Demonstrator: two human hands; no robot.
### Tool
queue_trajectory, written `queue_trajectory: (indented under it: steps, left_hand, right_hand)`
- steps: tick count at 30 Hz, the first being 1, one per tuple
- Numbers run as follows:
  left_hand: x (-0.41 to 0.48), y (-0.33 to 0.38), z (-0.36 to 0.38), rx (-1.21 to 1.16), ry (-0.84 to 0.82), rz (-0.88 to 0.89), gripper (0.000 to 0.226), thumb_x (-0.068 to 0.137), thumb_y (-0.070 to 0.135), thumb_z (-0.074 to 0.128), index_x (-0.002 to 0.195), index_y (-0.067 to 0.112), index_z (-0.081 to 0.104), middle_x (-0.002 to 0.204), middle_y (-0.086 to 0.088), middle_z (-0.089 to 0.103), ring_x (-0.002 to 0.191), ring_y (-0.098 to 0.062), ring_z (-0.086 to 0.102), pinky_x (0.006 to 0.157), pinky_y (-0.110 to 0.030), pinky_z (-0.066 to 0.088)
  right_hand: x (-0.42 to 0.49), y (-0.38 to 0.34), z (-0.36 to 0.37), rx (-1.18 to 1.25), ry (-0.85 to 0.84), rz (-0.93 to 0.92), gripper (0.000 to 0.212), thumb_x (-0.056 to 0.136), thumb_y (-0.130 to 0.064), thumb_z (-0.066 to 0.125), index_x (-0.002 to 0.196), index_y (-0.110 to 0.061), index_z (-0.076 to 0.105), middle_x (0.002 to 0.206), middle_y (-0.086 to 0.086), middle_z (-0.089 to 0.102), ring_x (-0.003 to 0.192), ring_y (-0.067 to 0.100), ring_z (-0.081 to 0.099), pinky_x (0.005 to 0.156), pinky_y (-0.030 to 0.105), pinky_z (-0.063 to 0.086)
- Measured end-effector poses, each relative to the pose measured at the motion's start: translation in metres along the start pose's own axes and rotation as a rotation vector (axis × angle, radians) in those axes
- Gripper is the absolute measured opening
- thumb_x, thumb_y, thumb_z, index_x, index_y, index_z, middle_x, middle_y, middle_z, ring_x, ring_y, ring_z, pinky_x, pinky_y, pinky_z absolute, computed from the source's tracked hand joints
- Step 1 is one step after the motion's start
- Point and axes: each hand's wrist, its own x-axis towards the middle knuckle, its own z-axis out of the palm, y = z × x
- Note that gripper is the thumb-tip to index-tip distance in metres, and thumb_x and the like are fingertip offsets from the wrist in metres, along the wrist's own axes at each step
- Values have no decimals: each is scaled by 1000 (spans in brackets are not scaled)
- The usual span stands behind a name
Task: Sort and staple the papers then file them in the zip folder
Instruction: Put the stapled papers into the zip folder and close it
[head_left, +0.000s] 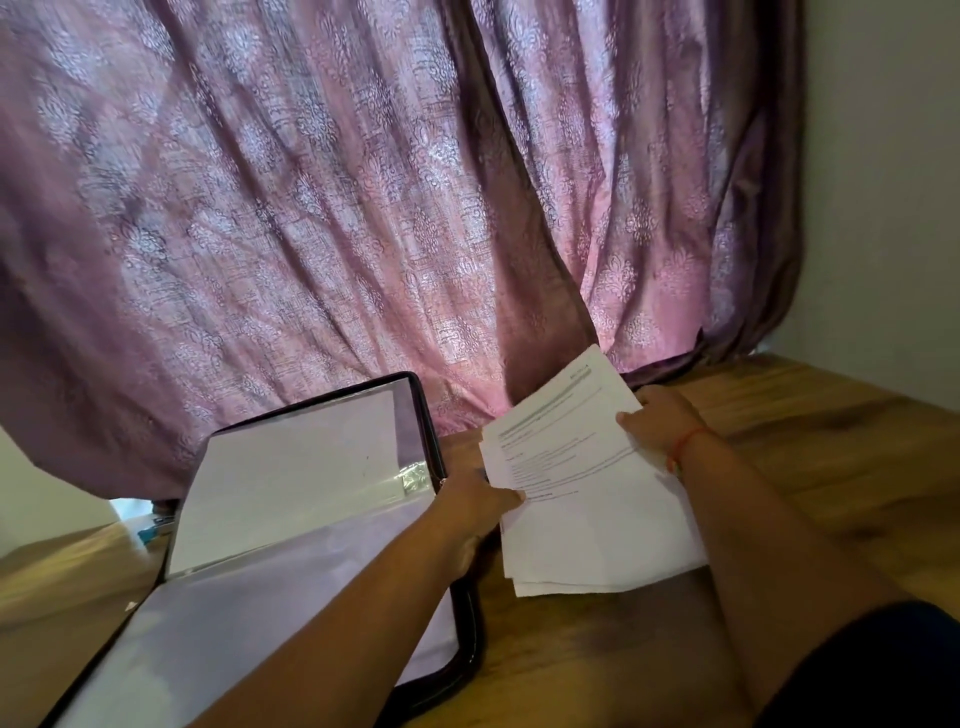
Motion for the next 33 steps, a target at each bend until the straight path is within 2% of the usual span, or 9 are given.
queue_trajectory:
  steps: [2,4,8,12,16,21,27,31,33]
  left_hand:
    - [-1,-5,-4,-68,-6,34,27,94,4,68,118,16,68,116,-4,75,106,-23,70,84,-34,60]
    - [-6,-6,-9,-138,4,48,25,97,2,63,117,15,68,109,-1,77,101,-22,73,74,-31,61]
    - [-13,1,-22,-178,32,128,25,99,3,60,119,17,66,111,-1,77,103,-22,74,89,-42,60]
    - [-22,11,-51,-213,91,188,27,101,5,56,126,17,60,118,-5,74,106,-28,72,95,-52,57]
    - [-34,14,-84,-260,85,186,30,104,5,50,126,22,61,116,-4,75,105,-30,72,93,-52,57]
    - [-44,4,-125,-401,-60,111,31,101,12,54,131,19,61,124,-11,72,113,-37,68,96,-56,54]
    - [-38,-26,-161,-716,-49,100,36,91,18,64,127,9,64,127,-17,69,104,-29,72,79,-41,62]
    - [-35,-30,-151,-631,-69,140,42,87,20,66,129,14,63,126,-14,70,108,-31,70,95,-55,55]
    - [-34,-32,-139,-564,-69,185,44,87,13,67,131,16,62,124,-11,72,110,-31,71,92,-55,57]
  right_hand:
    - [3,0,-3,149,-64,-21,17,93,-12,62,106,-4,69,107,14,71,87,23,64,68,25,47]
    - [5,-3,-5,211,-111,-13,17,93,-20,63,103,-7,69,104,9,71,90,24,66,73,29,53]
    - [3,-3,-3,529,-265,119,24,93,-24,63,111,-9,69,107,15,73,101,37,68,96,55,51]
    - [-8,-10,13,745,-464,164,31,99,-18,54,126,-5,61,120,17,68,113,35,63,103,50,46]
    - [-22,-30,41,864,-533,148,27,100,-5,48,123,-5,62,117,15,70,102,29,69,81,38,60]
    - [-33,-49,81,887,-399,163,29,100,-2,47,126,-7,60,118,16,68,109,37,64,88,47,55]
    - [-26,-52,114,829,-100,191,23,95,-8,57,118,-11,60,116,15,67,100,32,65,94,50,52]
    - [-36,-53,126,845,-56,229,20,98,-7,53,117,-10,59,119,10,65,102,29,63,86,42,55]
    - [-43,-55,136,999,-105,244,22,98,-3,50,115,-12,61,120,13,66,106,32,64,94,49,52]
